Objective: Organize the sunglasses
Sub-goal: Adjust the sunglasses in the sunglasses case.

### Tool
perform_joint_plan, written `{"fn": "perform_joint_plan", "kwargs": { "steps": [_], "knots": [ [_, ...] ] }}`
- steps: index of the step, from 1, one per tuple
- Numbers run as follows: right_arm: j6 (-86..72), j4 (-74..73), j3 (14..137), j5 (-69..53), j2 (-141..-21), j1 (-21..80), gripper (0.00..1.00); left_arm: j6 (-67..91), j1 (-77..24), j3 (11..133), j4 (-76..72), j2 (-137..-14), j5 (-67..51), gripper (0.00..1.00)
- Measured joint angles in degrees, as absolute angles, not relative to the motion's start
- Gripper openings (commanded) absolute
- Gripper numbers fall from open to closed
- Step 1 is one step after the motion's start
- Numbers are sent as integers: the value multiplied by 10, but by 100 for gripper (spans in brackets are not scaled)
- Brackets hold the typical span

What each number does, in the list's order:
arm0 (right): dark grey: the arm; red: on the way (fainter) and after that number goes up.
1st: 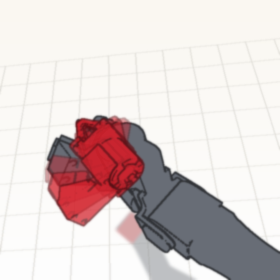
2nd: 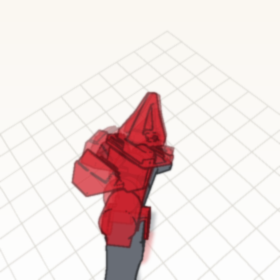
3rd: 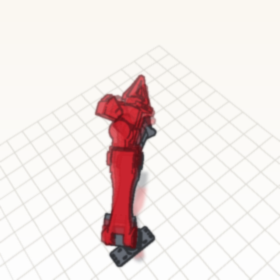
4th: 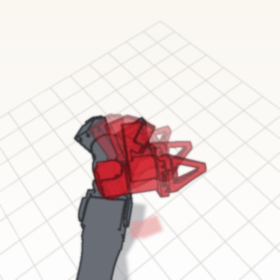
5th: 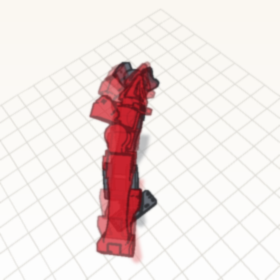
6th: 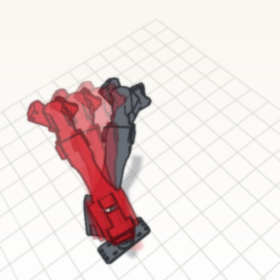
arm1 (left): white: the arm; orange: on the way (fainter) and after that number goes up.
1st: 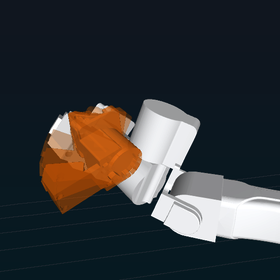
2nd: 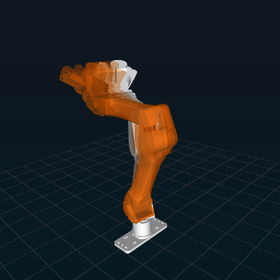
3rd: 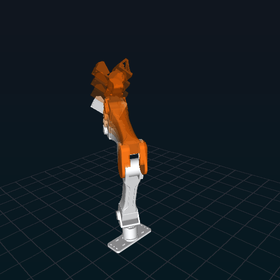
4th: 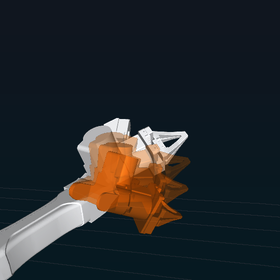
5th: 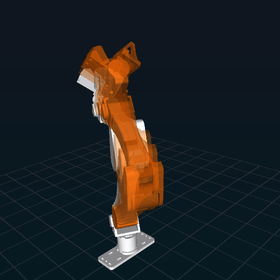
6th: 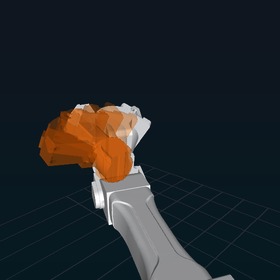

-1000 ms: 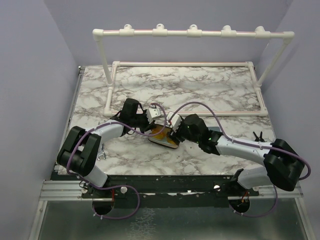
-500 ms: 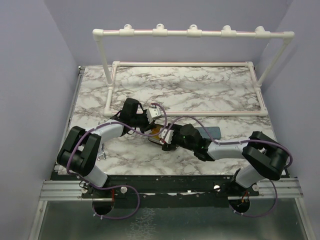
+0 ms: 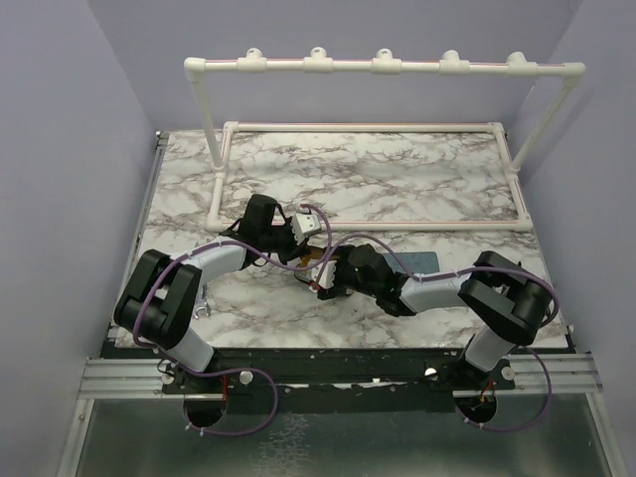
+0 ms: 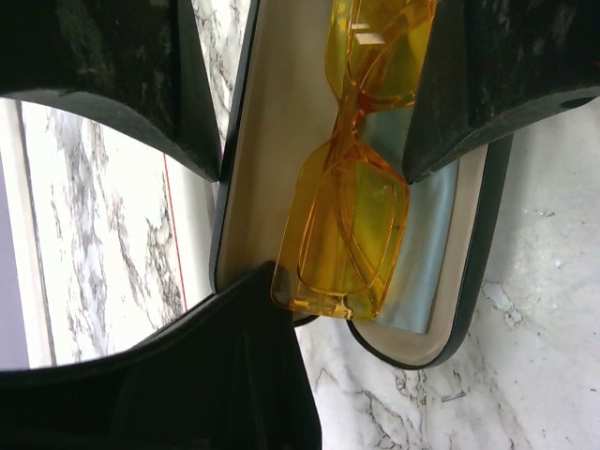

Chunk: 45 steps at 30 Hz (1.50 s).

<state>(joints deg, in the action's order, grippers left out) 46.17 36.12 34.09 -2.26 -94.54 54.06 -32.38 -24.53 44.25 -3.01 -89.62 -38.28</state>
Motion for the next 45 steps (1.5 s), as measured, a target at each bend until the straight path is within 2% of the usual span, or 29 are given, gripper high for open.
{"fn": "perform_joint_plan", "kwargs": {
  "steps": [8,16,28,30,33,45],
  "knots": [
    [486,362,353,-22,-960,546,76,-324,-245,442,-28,-896,-383,0],
    [512,372,347,28,-957,577,77,-323,-247,442,-23,-896,-385,0],
    [522,357,313,51,-884,588,77,-322,-248,446,-20,-899,-385,0],
    [522,349,313,50,-886,593,74,-322,-248,446,-20,-900,-385,0],
    [522,343,313,49,-895,597,66,-322,-248,446,-20,-900,-385,0],
    [536,347,327,48,-944,599,66,-322,-248,446,-20,-900,-387,0]
  ]
}}
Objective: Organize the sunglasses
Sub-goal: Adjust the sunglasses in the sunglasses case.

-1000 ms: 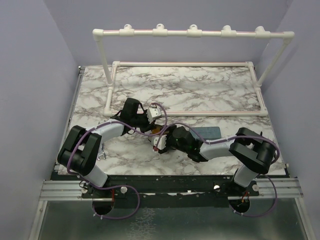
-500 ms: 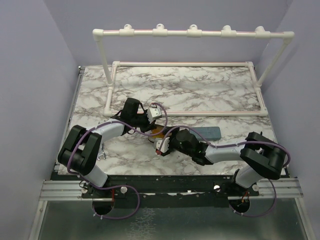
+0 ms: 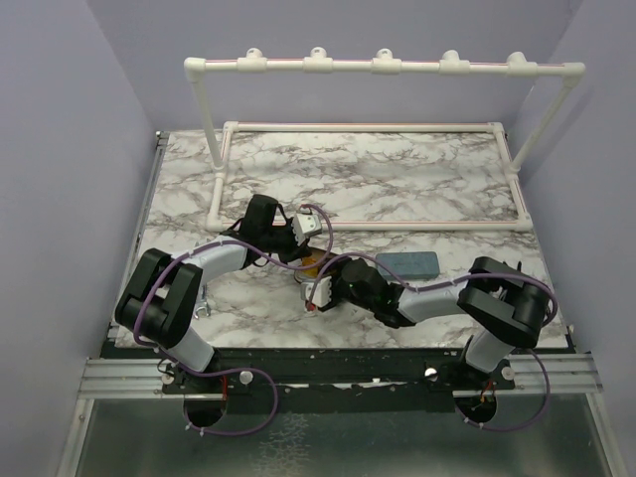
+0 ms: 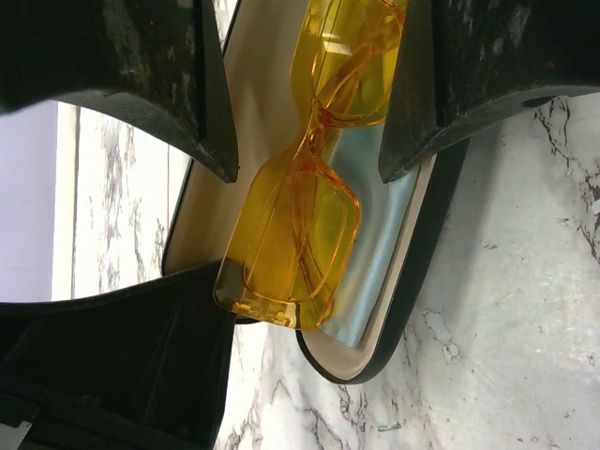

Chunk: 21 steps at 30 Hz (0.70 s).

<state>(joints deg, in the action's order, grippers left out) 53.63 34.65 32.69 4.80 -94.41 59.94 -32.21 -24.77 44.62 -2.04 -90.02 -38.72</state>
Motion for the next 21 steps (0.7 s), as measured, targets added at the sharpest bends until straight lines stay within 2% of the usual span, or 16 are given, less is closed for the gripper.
{"fn": "perform_joint_plan", "kwargs": {
  "steps": [2,6,12,16,21],
  "knots": [
    [536,349,329,49,-949,599,63,-322,-248,446,-20,-900,-387,0],
    [540,351,333,50,-956,599,47,-322,-248,449,-19,-901,-388,0],
    [535,349,337,50,-957,599,44,-322,-248,450,-15,-902,-387,0],
    [525,338,337,50,-945,599,33,-322,-248,451,-15,-903,-388,0],
    [502,308,345,43,-938,599,27,-322,-248,453,-12,-904,-387,0]
  ]
}}
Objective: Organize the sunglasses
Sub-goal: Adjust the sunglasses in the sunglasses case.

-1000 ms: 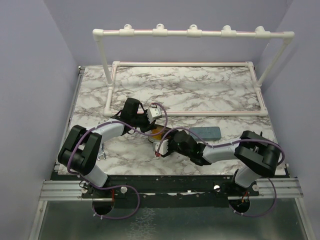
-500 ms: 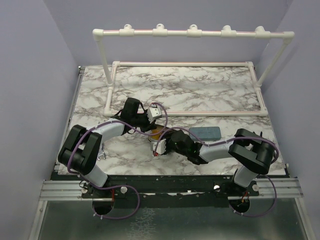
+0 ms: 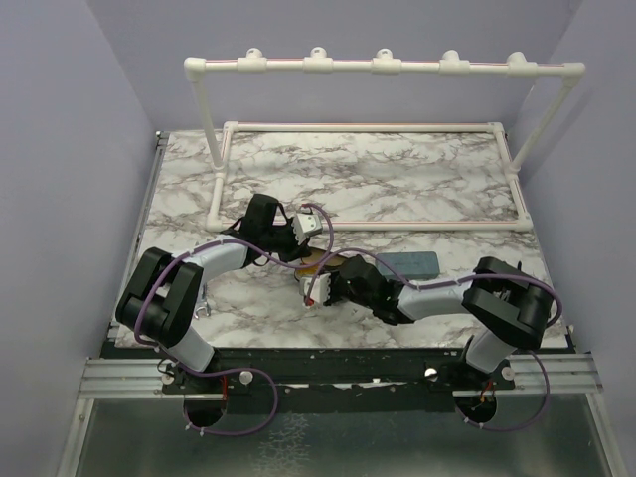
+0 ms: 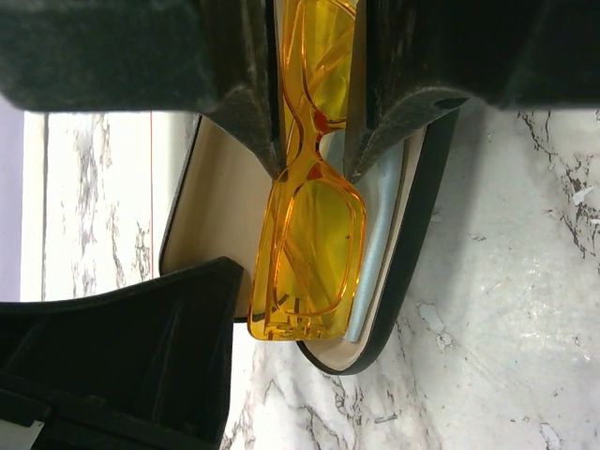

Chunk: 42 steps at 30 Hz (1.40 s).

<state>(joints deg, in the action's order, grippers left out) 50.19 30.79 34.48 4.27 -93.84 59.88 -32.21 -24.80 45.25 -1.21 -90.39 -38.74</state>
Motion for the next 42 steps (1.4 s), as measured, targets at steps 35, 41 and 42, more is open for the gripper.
{"fn": "perform_joint_plan", "kwargs": {
  "steps": [35,41,42],
  "knots": [
    [284,1,507,-330,-930,439,1,-317,-249,453,-10,-904,-389,0],
    [291,-42,544,-385,-963,433,1,-310,-243,453,-2,-904,-390,0],
    [293,-45,547,-390,-966,432,1,-309,-242,452,0,-904,-390,0]
  ]
}}
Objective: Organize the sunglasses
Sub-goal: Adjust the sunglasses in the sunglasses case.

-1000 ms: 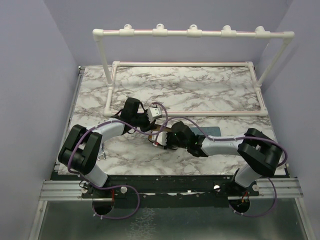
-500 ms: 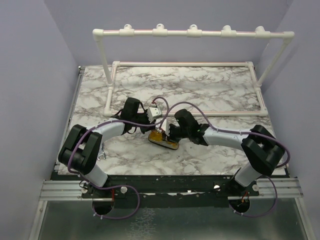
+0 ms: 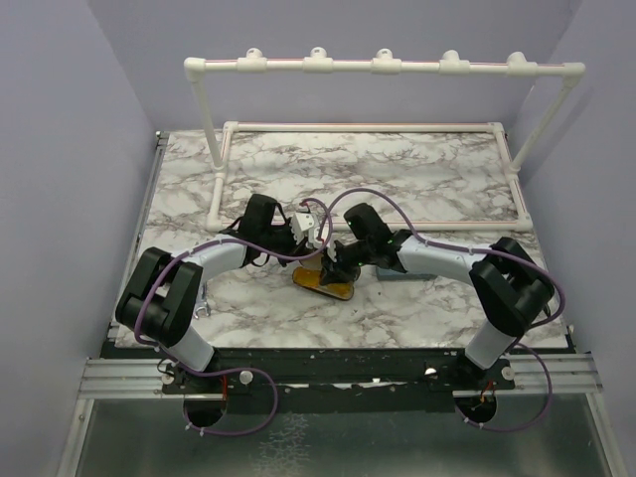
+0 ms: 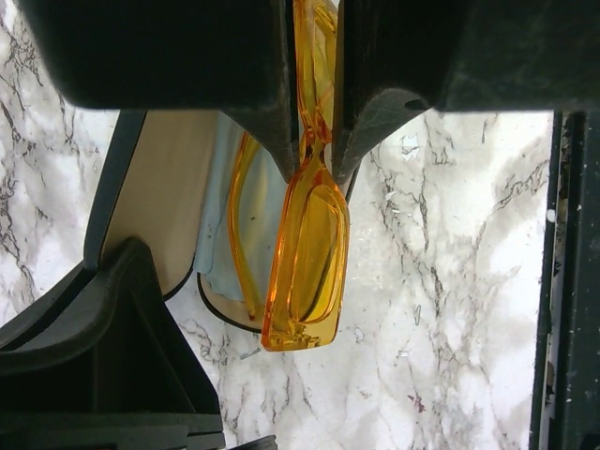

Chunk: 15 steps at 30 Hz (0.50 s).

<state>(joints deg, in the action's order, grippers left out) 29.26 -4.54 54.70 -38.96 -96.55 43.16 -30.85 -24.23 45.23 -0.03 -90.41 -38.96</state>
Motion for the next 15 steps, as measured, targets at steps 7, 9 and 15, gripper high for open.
{"fn": "perform_joint_plan", "kwargs": {
  "steps": [7,9,15],
  "knots": [
    [293,-62,554,-416,-968,425,1,-307,-242,452,0,-904,-389,0],
    [289,-72,557,-423,-968,424,1,-306,-242,452,0,-904,-390,0],
    [265,-84,560,-429,-967,424,1,-304,-242,452,1,-904,-387,0]
  ]
}}
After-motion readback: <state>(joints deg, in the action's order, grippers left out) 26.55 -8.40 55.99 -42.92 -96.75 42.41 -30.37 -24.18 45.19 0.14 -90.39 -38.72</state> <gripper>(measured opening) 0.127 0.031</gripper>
